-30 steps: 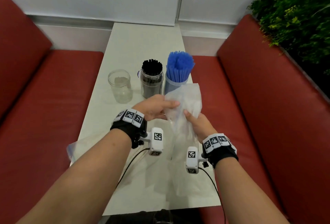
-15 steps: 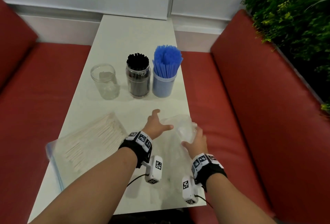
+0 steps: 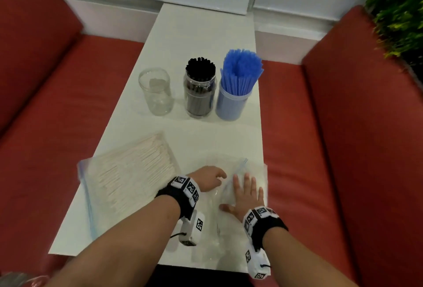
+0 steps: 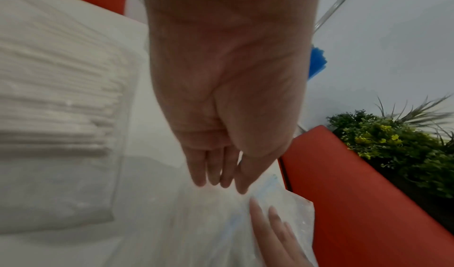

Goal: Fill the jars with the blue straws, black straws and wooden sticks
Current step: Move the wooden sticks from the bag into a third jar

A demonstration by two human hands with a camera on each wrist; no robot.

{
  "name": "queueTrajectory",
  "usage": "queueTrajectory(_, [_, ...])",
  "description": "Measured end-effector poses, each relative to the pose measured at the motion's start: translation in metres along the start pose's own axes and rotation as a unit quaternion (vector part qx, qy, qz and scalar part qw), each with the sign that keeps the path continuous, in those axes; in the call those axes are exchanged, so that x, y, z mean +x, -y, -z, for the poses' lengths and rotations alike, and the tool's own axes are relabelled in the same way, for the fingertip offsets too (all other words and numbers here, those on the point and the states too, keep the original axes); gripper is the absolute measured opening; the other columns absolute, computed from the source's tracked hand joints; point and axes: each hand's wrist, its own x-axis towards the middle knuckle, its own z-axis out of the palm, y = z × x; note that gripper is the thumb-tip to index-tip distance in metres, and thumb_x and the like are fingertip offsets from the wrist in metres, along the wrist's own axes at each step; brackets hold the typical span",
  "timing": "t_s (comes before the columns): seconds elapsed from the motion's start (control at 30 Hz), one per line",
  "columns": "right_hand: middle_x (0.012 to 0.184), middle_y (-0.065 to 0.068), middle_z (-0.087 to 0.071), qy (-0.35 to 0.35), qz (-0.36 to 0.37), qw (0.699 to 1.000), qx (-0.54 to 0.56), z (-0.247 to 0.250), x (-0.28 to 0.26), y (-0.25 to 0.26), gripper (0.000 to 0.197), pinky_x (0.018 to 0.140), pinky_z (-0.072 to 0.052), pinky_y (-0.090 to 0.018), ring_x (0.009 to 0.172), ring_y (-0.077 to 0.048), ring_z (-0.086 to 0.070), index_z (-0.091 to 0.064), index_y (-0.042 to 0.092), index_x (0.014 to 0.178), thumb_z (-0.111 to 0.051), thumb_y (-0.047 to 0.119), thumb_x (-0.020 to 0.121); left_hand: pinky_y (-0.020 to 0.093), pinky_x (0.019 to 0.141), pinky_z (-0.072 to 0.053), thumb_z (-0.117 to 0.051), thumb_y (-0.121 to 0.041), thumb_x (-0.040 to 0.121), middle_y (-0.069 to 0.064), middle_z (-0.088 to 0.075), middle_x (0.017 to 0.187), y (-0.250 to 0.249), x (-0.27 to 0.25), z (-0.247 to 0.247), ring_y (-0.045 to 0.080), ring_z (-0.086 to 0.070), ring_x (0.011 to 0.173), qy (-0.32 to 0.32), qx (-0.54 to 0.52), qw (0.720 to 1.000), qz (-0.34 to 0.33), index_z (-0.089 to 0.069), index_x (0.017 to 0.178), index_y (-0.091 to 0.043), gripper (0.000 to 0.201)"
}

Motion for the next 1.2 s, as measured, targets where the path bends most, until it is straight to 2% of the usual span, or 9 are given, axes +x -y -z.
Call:
queueTrajectory(0.13, [0.161,-0.010,0.035,0.000,-0.021,1.000,-0.010,-0.001,0.003,0.005,0.127,0.122,0.007,-0.059,0.150,-0.036,0.028,0.029,0.030,0.153,-0.051,0.088,0.073,0.022,0.095,-0.041,-0.054,-0.014,0.095,0.002,-0.067,0.121,0.027,-0.018,0.023,0.018,-0.060,0.112,-0.138,-0.086,0.986,0.021,-0.070,0.115,-0.016,0.026])
queueTrajectory(0.23, [0.166,-0.012,0.000,-0.026,-0.050,0.998,-0.006,0.022,0.002,0.021,0.117,0.120,-0.003,-0.061,0.154,-0.037,0.000,-0.004,0.030,0.159,-0.058,0.084,0.071,0.022,0.081,-0.046,-0.054,-0.008,0.092,0.004,-0.071,0.106,0.059,-0.043,0.043,0.020,-0.065,0.101,-0.240,-0.175,0.950,0.101,-0.073,0.103,-0.014,0.023])
queueTrajectory(0.33, [0.137,-0.010,-0.042,-0.094,-0.101,0.990,-0.002,0.061,0.001,0.048,0.079,0.107,-0.029,-0.052,0.130,-0.032,-0.038,-0.052,0.028,0.134,-0.045,0.084,0.079,0.023,0.080,-0.046,-0.049,-0.007,0.092,0.006,-0.072,0.107,0.098,-0.077,0.057,0.024,-0.064,0.101,-0.346,-0.211,0.894,0.191,-0.074,0.102,-0.011,0.026])
queueTrajectory(0.43, [0.118,-0.011,-0.052,-0.205,-0.111,0.969,0.080,0.090,0.001,0.088,0.057,0.096,-0.035,-0.047,0.114,-0.032,-0.046,-0.061,0.018,0.116,-0.044,0.066,0.091,0.026,0.089,-0.044,-0.045,-0.004,0.092,0.008,-0.070,0.114,0.132,-0.111,0.063,0.026,-0.061,0.109,-0.429,-0.221,0.835,0.266,-0.072,0.106,-0.008,0.031])
queueTrajectory(0.53, [0.111,-0.016,-0.058,-0.244,0.017,0.961,0.129,0.100,-0.002,0.147,0.031,0.087,-0.044,-0.042,0.107,-0.036,-0.053,-0.059,0.009,0.109,-0.051,0.036,0.097,0.030,0.079,-0.048,-0.044,-0.001,0.090,0.014,-0.067,0.112,0.162,-0.143,0.062,0.029,-0.062,0.101,-0.483,-0.208,0.791,0.313,-0.071,0.105,-0.009,0.032])
queueTrajectory(0.73, [0.116,-0.015,-0.062,0.001,0.271,0.955,0.122,0.078,-0.011,0.285,0.024,0.085,-0.048,-0.035,0.106,-0.031,-0.059,-0.060,0.012,0.121,-0.054,0.017,0.098,0.042,0.106,-0.036,-0.043,-0.004,0.094,0.023,-0.042,0.139,0.207,-0.181,0.049,0.040,-0.041,0.128,-0.405,-0.244,0.732,0.491,-0.043,0.133,-0.001,0.039])
queueTrajectory(0.9, [0.132,-0.016,-0.053,0.046,0.264,0.951,0.153,0.039,-0.012,0.331,0.040,0.095,-0.043,-0.033,0.117,-0.031,-0.056,-0.055,0.013,0.137,-0.055,0.014,0.097,0.042,0.098,-0.045,-0.044,-0.013,0.098,0.029,-0.050,0.134,0.233,-0.182,0.035,0.043,-0.053,0.119,-0.398,-0.364,0.697,0.473,-0.043,0.131,0.009,0.039])
queueTrajectory(1.03, [0.138,-0.017,-0.050,0.071,0.215,0.955,0.194,0.022,-0.003,0.325,0.045,0.102,-0.043,-0.033,0.123,-0.031,-0.055,-0.054,0.010,0.140,-0.060,0.018,0.096,0.027,0.051,-0.044,-0.057,-0.025,0.094,0.014,-0.060,0.081,0.240,-0.177,0.031,0.024,-0.056,0.057,-0.349,-0.569,0.655,0.355,-0.057,0.090,-0.003,0.023])
queueTrajectory(1.2, [0.101,-0.014,-0.066,0.069,0.176,0.900,0.394,0.040,-0.003,0.319,0.031,0.083,-0.054,-0.043,0.087,-0.027,-0.062,-0.063,0.003,0.124,-0.054,0.023,0.102,0.024,0.047,-0.037,-0.053,-0.020,0.098,0.001,-0.058,0.050,0.209,-0.162,0.074,0.019,-0.047,0.047,-0.272,-0.553,0.764,0.190,-0.057,0.073,-0.008,0.029])
